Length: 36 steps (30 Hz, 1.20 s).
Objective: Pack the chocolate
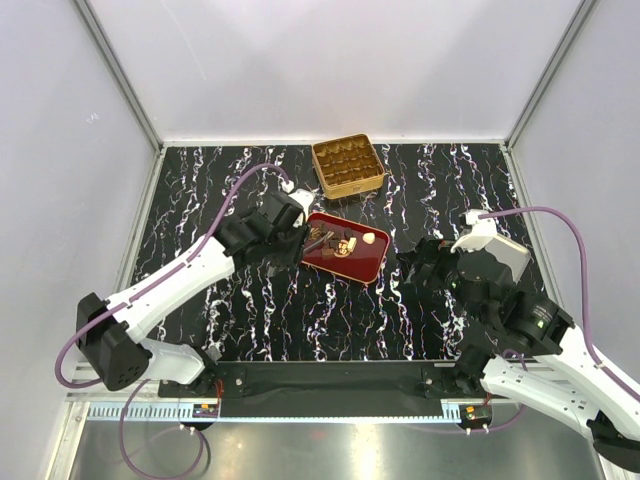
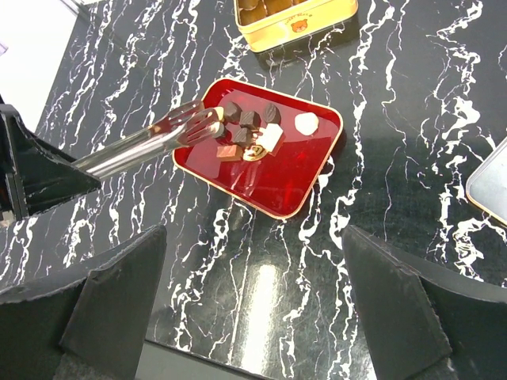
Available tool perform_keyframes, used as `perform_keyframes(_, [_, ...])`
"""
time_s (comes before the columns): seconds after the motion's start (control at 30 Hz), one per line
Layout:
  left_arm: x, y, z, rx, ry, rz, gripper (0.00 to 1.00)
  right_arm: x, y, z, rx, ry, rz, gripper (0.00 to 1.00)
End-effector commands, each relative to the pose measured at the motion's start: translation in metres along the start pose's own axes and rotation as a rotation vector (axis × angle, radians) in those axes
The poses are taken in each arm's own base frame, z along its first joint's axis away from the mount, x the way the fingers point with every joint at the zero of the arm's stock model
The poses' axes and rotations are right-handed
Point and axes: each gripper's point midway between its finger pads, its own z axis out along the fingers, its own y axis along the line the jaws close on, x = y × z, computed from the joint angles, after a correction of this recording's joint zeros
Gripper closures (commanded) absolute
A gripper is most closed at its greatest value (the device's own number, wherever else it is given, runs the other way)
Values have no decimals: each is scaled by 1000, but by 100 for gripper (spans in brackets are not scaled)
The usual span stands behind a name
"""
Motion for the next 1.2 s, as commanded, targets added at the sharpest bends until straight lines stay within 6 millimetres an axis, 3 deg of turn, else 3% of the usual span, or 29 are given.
perform_keyframes(0.0, [-12, -1, -5, -4, -66, -38, 59, -4, 0, 2, 14, -19, 5, 0])
perform_keyframes(0.2, [2, -1, 6, -23, -20, -35, 59, -5, 2, 4, 11, -20, 0, 0])
perform_keyframes(0.43, [16, -18, 10, 52, 12, 26, 57, -4, 3, 5, 9, -18, 3, 0])
perform_keyframes(0.63, [28, -13, 23, 21, 65, 49, 55, -6, 5, 3, -1, -23, 11, 0])
perform_keyframes(1.17, [31, -15, 39, 15, 90, 49, 55, -11, -1, -3, 5, -44, 17, 0])
